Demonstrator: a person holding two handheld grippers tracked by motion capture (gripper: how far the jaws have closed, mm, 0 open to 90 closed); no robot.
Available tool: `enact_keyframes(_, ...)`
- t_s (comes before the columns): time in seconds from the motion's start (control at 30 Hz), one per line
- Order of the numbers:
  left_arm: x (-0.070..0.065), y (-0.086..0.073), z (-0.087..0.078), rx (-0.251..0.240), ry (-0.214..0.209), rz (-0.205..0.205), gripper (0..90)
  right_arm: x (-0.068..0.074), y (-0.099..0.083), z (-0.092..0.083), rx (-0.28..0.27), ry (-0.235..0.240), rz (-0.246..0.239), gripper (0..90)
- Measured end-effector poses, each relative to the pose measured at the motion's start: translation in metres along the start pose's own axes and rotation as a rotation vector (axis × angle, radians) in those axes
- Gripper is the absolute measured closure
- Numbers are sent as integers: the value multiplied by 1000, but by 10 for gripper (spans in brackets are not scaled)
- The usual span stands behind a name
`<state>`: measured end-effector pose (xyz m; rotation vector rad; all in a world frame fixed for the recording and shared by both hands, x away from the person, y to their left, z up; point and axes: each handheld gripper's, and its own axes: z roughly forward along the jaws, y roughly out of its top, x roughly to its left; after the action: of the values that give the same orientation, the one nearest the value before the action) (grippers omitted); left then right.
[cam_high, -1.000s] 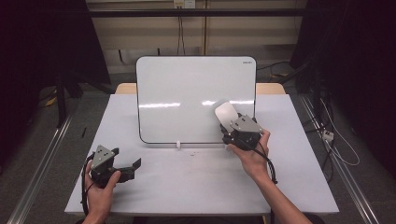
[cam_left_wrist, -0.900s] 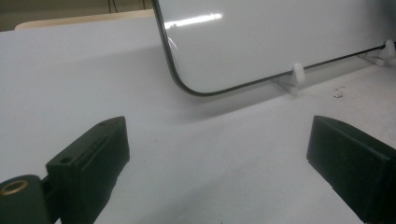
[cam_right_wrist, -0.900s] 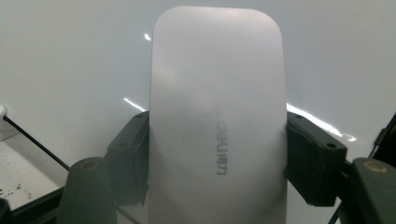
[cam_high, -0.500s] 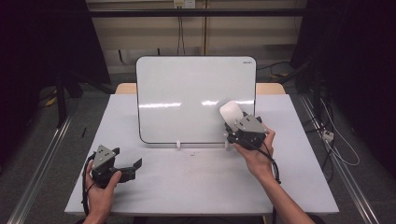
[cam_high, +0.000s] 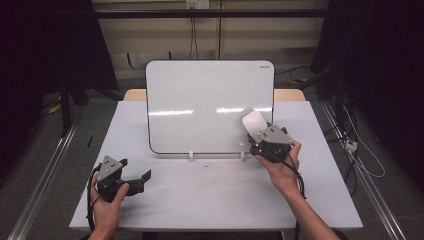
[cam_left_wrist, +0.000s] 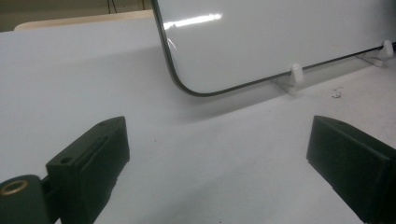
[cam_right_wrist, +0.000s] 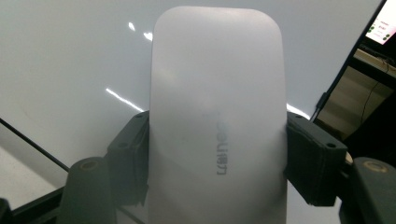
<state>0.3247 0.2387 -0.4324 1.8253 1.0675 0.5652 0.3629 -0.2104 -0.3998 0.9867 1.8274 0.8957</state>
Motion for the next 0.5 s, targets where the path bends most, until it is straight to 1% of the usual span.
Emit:
enact_keyframes(0.07, -1, 0, 1, -3, 0, -5, 59, 0, -3, 0, 4, 0, 2, 318)
enact_keyframes(0.1, -1, 0, 0, 1, 2, 2, 59, -1, -4, 0, 8, -1, 0, 318)
enact_keyframes(0.17, -1, 0, 1, -2, -2, -2, 59, -1, -6, 0, 11, -4, 4, 318)
enact_keyframes(0.3, -1, 0, 2, 1, -1, -2, 59, 0, -7, 3, 15, -9, 1, 318)
enact_keyframes(0.5, -1, 1, 0, 1, 2, 0, 59, 6, -6, 11, 26, -25, -32, 318)
